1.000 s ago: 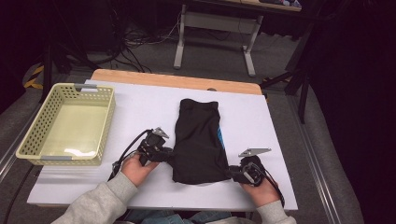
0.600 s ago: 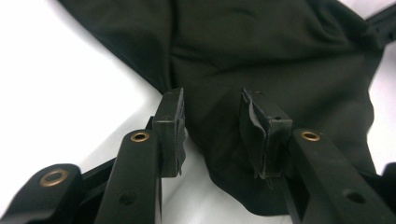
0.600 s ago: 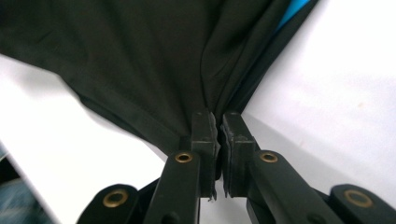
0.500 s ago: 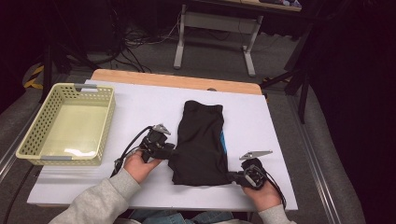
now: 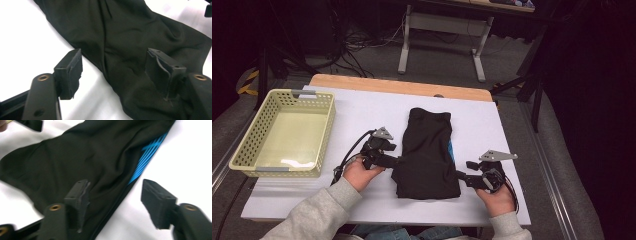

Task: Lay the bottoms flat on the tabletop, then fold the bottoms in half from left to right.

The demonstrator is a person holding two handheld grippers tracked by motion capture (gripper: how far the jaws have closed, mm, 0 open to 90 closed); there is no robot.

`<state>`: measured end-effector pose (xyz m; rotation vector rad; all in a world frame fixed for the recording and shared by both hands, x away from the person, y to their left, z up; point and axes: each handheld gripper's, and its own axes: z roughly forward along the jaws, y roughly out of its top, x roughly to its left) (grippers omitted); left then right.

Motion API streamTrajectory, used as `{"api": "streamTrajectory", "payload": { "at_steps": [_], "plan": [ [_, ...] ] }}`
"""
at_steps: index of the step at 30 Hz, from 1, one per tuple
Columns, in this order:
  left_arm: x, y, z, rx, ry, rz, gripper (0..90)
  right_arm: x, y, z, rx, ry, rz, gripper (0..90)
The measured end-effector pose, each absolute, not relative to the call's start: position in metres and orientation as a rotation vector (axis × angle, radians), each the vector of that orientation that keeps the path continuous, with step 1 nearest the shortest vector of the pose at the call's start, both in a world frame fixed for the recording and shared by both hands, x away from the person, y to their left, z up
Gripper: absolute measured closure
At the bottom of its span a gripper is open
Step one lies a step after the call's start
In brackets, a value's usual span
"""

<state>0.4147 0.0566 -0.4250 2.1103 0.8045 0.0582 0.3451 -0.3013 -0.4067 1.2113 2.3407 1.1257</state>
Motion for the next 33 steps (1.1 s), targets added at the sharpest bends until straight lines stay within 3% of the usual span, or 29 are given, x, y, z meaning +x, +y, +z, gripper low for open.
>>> {"api": "streamTrajectory", "payload": {
  "at_steps": [11,18,26,33],
  "plan": [
    [0.42,0.062,-0.418,2.086,0.756,0.125,18.1,0.362,-0.303,-0.405,1.225,2.315,1.128,11.4],
    [0.427,0.061,-0.411,2.088,0.723,0.121,12.2,0.371,-0.304,-0.403,1.207,2.272,1.173,0.9],
    [0.44,0.056,-0.405,2.082,0.704,0.112,5.7,0.39,-0.301,-0.395,1.148,2.269,1.171,0.0],
    [0.454,0.05,-0.403,2.11,0.713,0.148,5.4,0.413,-0.292,-0.393,1.198,2.308,1.162,0.0]
  ]
}}
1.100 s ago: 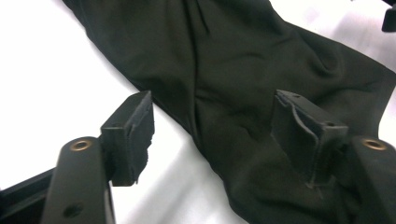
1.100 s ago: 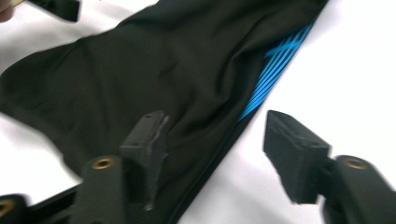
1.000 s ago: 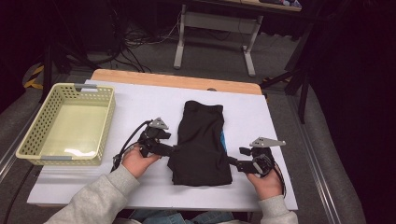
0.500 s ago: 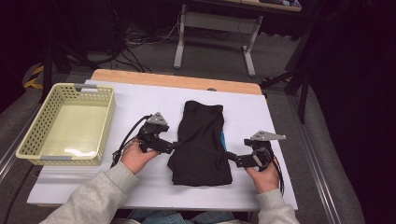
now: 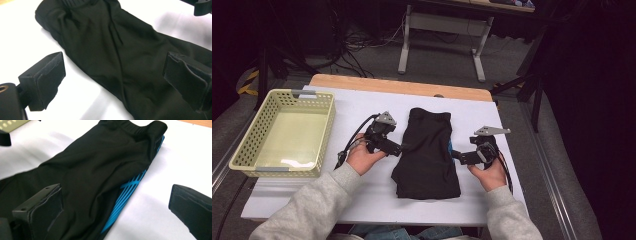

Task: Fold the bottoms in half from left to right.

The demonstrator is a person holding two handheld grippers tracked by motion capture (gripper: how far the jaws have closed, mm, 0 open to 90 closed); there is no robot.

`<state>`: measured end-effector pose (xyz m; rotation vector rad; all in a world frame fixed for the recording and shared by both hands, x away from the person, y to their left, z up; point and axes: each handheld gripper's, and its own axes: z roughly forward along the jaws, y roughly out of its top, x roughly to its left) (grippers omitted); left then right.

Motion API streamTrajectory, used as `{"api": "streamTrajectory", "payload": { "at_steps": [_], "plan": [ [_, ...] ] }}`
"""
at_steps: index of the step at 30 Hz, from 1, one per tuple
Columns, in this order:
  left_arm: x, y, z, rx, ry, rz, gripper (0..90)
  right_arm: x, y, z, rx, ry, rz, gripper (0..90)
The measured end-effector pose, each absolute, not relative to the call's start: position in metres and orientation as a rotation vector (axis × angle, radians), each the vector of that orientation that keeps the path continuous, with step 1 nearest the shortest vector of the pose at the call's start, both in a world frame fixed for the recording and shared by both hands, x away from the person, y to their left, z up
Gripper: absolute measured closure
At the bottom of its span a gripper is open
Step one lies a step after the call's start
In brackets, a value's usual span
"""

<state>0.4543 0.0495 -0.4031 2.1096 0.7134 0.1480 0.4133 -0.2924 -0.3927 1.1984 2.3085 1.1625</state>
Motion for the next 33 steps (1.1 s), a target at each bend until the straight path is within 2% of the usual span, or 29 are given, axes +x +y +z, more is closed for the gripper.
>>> {"api": "streamTrajectory", "payload": {
  "at_steps": [3,6,9,20,33],
  "plan": [
    [0.46,0.047,-0.403,2.104,0.751,0.163,7.9,0.423,-0.289,-0.39,1.198,2.299,1.132,3.8],
    [0.473,0.043,-0.404,2.104,0.764,0.159,8.1,0.431,-0.288,-0.388,1.196,2.292,1.128,14.7],
    [0.482,0.039,-0.405,2.11,0.774,0.164,10.0,0.443,-0.287,-0.389,1.2,2.28,1.116,20.4],
    [0.522,0.02,-0.418,2.123,0.865,0.15,18.9,0.474,-0.284,-0.398,1.228,2.233,1.085,22.5],
    [0.556,0.005,-0.432,2.194,0.944,0.208,27.8,0.506,-0.274,-0.408,1.249,2.221,1.064,23.3]
  ]
}}
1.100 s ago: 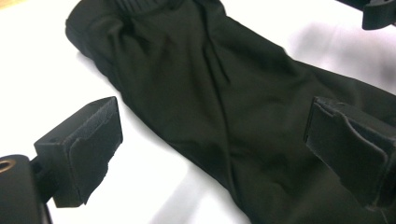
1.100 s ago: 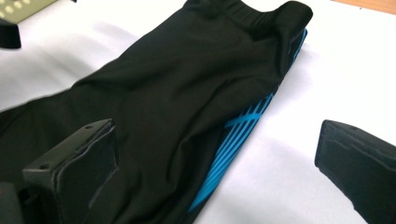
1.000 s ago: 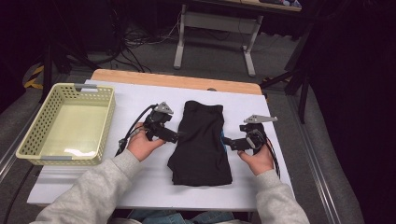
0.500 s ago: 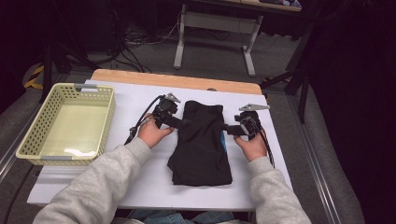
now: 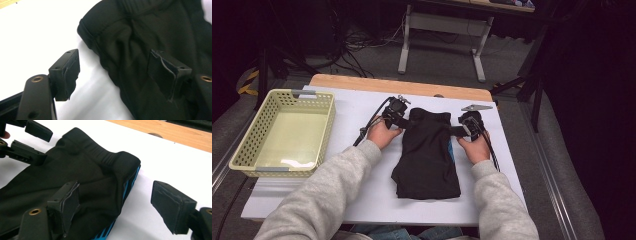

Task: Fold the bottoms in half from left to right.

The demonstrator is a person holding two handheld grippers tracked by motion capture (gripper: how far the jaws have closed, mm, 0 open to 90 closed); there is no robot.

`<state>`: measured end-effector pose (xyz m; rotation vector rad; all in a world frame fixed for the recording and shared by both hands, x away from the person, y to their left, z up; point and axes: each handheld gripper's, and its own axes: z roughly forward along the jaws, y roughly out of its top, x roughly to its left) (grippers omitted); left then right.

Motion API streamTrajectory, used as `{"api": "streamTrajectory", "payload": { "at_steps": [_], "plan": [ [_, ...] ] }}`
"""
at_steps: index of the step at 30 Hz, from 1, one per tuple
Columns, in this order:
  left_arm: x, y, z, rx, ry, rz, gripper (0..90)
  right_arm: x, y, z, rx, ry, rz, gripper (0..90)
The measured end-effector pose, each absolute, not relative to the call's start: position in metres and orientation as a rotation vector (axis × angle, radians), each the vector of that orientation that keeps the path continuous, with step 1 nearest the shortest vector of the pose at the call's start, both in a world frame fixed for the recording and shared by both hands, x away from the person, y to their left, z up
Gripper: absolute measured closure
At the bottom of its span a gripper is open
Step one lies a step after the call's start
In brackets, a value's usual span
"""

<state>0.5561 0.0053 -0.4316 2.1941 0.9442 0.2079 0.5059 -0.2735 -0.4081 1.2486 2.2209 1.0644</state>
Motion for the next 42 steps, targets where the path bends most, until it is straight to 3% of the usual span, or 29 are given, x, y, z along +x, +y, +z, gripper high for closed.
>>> {"api": "streamTrajectory", "payload": {
  "at_steps": [9,20,35,42],
  "plan": [
    [0.568,-0.002,-0.442,2.238,0.984,0.163,36.0,0.519,-0.272,-0.414,1.281,2.217,1.057,23.4],
    [0.573,0.005,-0.445,2.234,1.009,0.122,64.6,0.532,-0.268,-0.42,1.318,2.229,1.017,23.5],
    [0.572,0.005,-0.444,2.237,1.01,0.12,67.8,0.557,-0.258,-0.435,1.402,2.267,0.927,32.9],
    [0.571,0.004,-0.445,2.236,1.008,0.117,69.4,0.561,-0.25,-0.441,1.388,2.297,0.836,45.9]
  ]
}}
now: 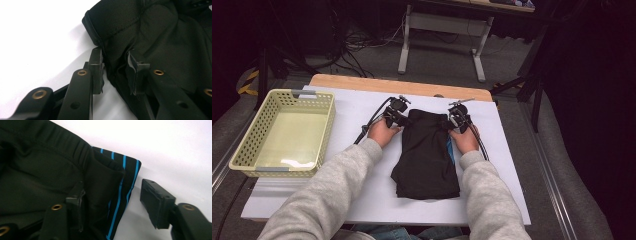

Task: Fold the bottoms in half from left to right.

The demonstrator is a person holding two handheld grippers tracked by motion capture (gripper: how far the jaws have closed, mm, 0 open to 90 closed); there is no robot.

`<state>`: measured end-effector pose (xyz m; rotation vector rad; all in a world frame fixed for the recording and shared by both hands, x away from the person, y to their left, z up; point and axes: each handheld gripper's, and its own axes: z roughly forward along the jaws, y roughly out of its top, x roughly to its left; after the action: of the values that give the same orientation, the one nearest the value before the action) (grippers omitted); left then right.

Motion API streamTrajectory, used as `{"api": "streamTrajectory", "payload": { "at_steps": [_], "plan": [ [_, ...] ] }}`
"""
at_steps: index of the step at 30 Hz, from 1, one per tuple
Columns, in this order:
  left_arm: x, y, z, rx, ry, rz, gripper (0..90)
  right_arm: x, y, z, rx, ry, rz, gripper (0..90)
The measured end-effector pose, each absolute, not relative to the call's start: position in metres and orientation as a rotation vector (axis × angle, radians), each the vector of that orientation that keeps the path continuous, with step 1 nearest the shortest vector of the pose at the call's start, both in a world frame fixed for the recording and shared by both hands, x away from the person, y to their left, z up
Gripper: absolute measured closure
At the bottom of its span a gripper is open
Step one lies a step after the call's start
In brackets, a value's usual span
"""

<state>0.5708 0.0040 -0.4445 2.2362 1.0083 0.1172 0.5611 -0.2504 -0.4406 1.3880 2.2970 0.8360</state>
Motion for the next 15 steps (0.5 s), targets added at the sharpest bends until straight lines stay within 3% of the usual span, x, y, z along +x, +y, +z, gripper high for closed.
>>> {"api": "streamTrajectory", "payload": {
  "at_steps": [7,15],
  "plan": [
    [0.5686,0.0018,-0.4434,2.246,0.996,0.104,79.1,0.5591,-0.2496,-0.4381,1.385,2.361,0.879,82.5],
    [0.5695,0.0062,-0.4379,2.228,0.99,0.101,83.8,0.5576,-0.2522,-0.4333,1.344,2.387,0.904,84.8]
  ]
}}
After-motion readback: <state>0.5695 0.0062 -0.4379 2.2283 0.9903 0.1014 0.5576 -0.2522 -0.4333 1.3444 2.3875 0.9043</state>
